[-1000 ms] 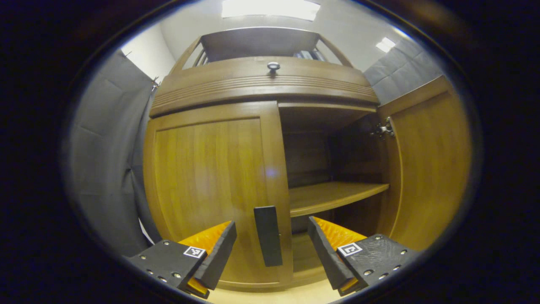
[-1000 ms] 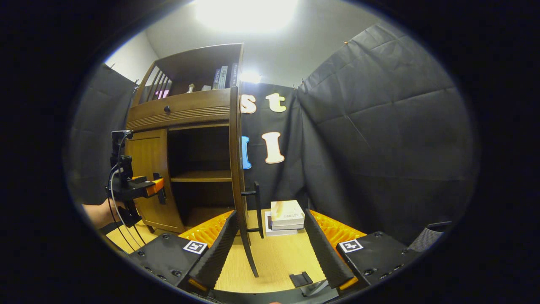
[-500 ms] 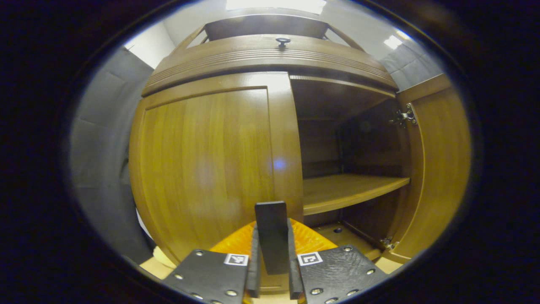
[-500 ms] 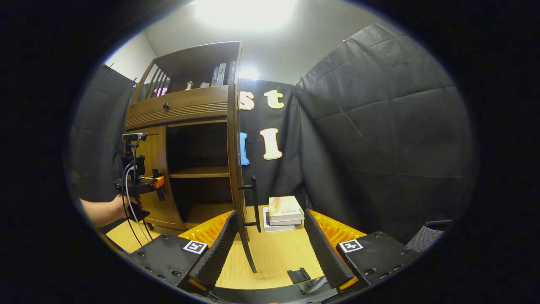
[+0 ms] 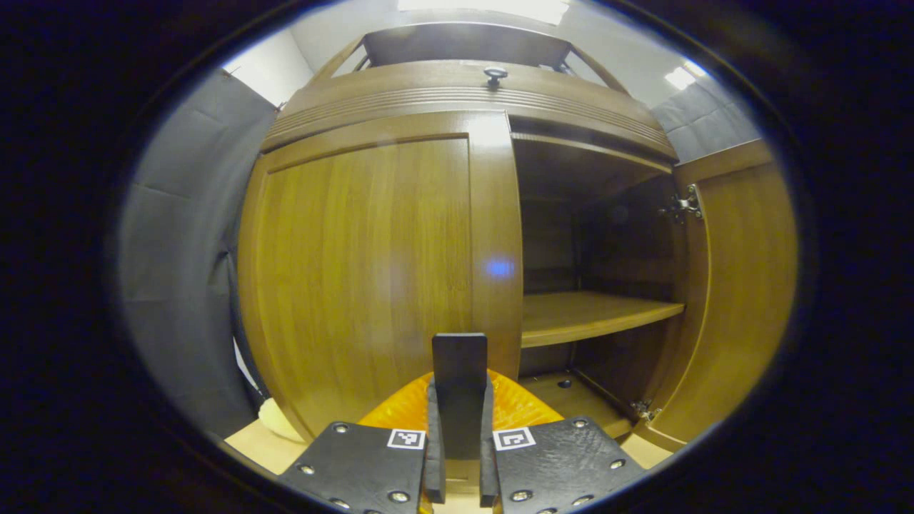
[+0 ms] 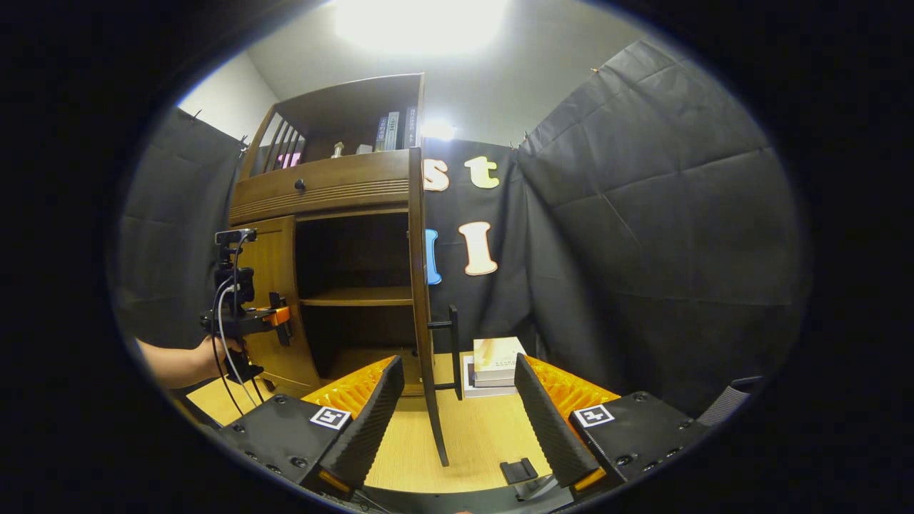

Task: Open the right door of the double-door shoe cabinet with the right hand, and open the left door with the left hand.

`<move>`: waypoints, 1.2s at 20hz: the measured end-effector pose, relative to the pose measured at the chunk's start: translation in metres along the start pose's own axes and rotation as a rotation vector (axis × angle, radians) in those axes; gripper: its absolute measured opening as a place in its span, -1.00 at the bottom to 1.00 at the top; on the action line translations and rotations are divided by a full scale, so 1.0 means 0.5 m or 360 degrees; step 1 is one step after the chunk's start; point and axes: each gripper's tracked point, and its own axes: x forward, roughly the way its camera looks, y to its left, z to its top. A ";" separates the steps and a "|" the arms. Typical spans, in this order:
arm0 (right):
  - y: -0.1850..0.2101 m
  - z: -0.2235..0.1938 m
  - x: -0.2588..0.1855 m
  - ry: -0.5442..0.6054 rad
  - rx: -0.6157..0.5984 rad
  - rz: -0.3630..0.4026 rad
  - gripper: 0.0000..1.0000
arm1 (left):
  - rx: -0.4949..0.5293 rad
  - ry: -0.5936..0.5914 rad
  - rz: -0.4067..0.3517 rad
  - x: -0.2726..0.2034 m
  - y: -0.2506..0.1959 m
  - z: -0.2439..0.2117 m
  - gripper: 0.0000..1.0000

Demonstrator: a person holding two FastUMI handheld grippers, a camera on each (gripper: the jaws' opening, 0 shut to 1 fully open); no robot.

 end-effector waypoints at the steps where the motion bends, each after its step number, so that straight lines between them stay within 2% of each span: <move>1: 0.005 0.000 0.004 0.0001 0.0000 0.0013 0.94 | -0.0007 -0.0002 -0.0003 -0.018 0.005 0.000 -0.55; 9: 0.080 0.005 0.035 -0.0021 -0.0007 0.0162 0.95 | -0.0032 0.0017 -0.0021 -0.145 0.049 0.000 -0.55; 12: 0.109 0.004 0.044 -0.0024 -0.0012 0.0216 0.95 | -0.0030 0.0025 -0.0026 -0.184 0.068 0.001 -0.65; 13: 0.119 0.006 0.047 -0.0025 -0.0015 0.0231 0.95 | -0.0030 0.0027 -0.0026 -0.194 0.073 -0.002 -0.65; 14: 0.127 0.006 0.049 -0.0028 -0.0016 0.0246 0.95 | -0.0032 0.0029 -0.0023 -0.204 0.081 -0.001 -0.55; 17: 0.150 0.009 0.057 -0.0033 -0.0020 0.0278 0.95 | -0.0026 0.0036 -0.0008 -0.237 0.104 -0.001 -0.60; 19: 0.165 0.008 0.059 -0.0034 -0.0019 0.0300 0.94 | -0.0024 0.0046 -0.0002 -0.262 0.122 -0.001 -0.55; 21: 0.178 0.005 0.066 -0.0035 -0.0014 0.0325 0.94 | -0.0018 0.0046 0.0006 -0.285 0.143 -0.001 -0.67; 22: 0.188 0.004 0.069 -0.0034 -0.0011 0.0340 0.94 | -0.0017 0.0042 0.0010 -0.295 0.154 -0.002 -0.57; 24: 0.212 0.000 0.075 -0.0026 -0.0015 0.0371 0.94 | -0.0022 0.0032 0.0016 -0.313 0.174 -0.005 -0.57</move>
